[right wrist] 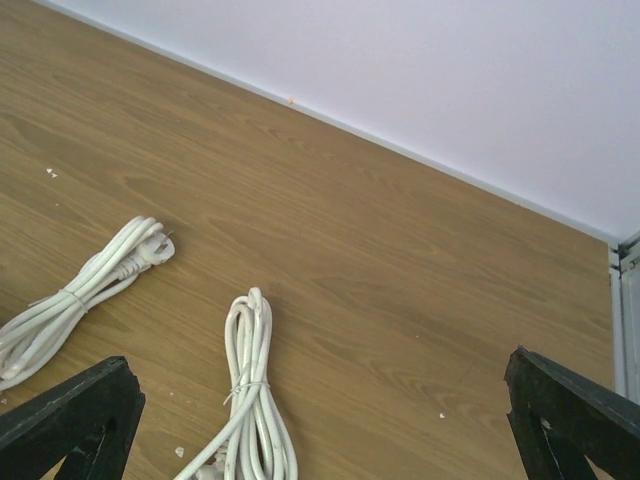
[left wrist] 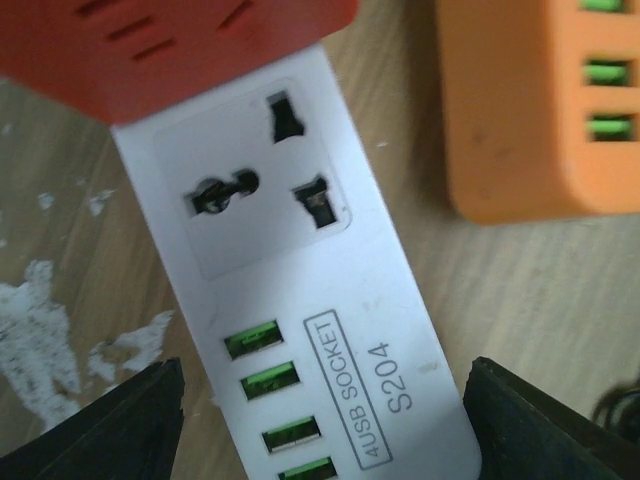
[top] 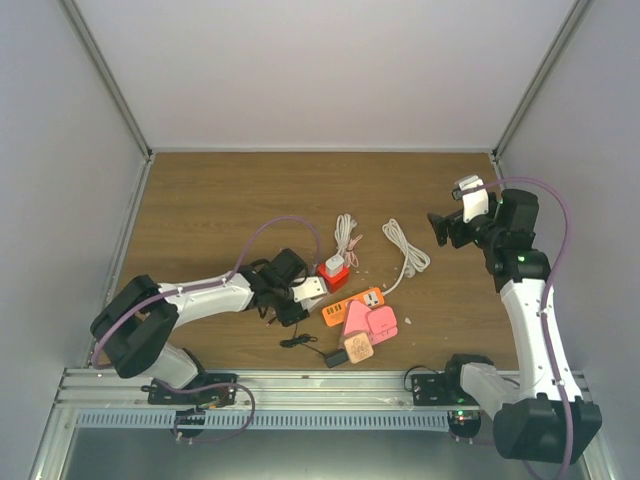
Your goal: Pull the plug off the socket
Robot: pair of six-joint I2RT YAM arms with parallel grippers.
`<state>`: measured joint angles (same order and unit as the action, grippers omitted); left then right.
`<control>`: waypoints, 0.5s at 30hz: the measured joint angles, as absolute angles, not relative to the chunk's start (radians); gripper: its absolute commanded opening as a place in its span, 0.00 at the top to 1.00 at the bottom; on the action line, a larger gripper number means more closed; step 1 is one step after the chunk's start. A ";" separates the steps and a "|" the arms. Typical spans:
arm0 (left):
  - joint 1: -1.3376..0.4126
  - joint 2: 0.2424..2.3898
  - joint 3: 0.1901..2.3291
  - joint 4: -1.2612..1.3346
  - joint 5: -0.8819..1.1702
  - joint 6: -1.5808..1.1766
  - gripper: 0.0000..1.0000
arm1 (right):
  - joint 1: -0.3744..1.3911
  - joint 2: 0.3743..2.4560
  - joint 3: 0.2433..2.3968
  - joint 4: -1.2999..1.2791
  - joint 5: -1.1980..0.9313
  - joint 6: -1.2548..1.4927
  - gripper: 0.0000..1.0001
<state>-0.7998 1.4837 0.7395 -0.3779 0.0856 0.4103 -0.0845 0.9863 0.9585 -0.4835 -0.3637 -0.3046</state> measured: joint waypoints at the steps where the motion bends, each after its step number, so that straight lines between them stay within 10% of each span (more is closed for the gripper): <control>1: -0.789 1.485 0.739 -0.376 0.087 0.411 0.25 | -0.084 0.986 0.958 -0.486 -0.364 -0.305 0.00; 15: -0.569 1.554 0.783 -0.350 0.183 0.446 0.42 | -0.084 1.002 0.958 -0.501 -0.366 -0.310 0.00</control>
<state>-0.5694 1.5536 0.7830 -0.3496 0.1825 0.4461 -0.0845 1.0019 0.9585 -0.5007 -0.3664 -0.3103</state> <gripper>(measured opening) 0.627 0.995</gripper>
